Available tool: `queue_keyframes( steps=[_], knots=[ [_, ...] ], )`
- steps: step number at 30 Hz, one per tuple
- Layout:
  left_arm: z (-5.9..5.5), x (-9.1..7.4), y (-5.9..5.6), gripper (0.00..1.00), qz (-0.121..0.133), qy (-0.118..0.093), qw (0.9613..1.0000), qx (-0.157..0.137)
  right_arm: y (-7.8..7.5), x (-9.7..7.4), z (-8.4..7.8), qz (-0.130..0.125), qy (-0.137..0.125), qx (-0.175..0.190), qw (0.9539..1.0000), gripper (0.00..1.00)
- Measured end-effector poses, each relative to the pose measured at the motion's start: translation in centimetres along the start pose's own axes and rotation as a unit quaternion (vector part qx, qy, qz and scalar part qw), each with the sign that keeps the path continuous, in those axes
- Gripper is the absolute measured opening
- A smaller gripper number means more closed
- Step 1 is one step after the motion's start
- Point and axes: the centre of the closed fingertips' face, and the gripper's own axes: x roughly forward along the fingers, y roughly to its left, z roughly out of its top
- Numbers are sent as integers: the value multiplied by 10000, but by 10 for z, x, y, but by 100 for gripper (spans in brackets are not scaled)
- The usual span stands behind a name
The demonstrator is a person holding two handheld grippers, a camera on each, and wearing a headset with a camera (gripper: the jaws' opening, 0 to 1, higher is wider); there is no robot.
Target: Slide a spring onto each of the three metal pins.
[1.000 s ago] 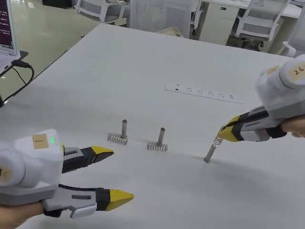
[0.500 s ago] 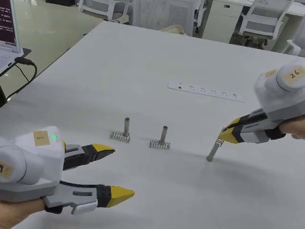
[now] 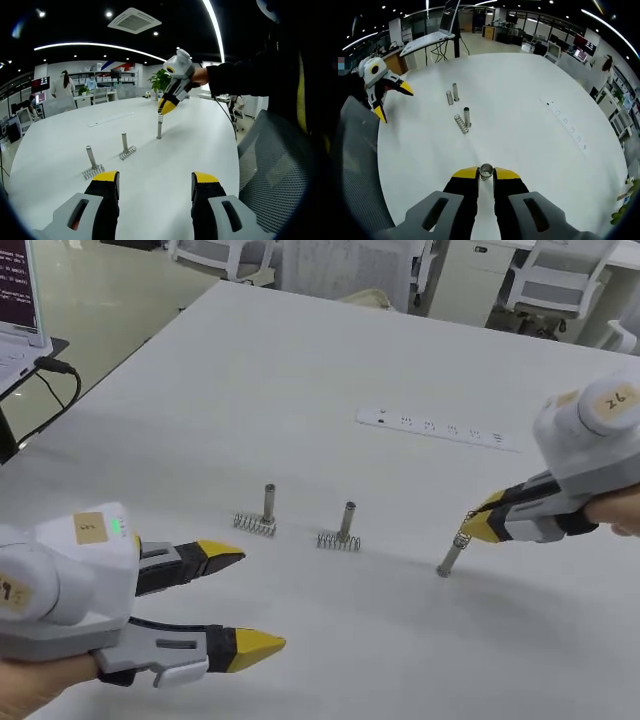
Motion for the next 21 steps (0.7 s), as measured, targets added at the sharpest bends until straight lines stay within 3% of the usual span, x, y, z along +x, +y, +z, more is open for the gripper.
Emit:
queue_keyframes(
  steps=[21],
  knots=[
    [2, 2, 0, 53, -11, 0, 10000, 14, 4, 25, -16, 12, 1, 210, 9998, 8]
  ],
)
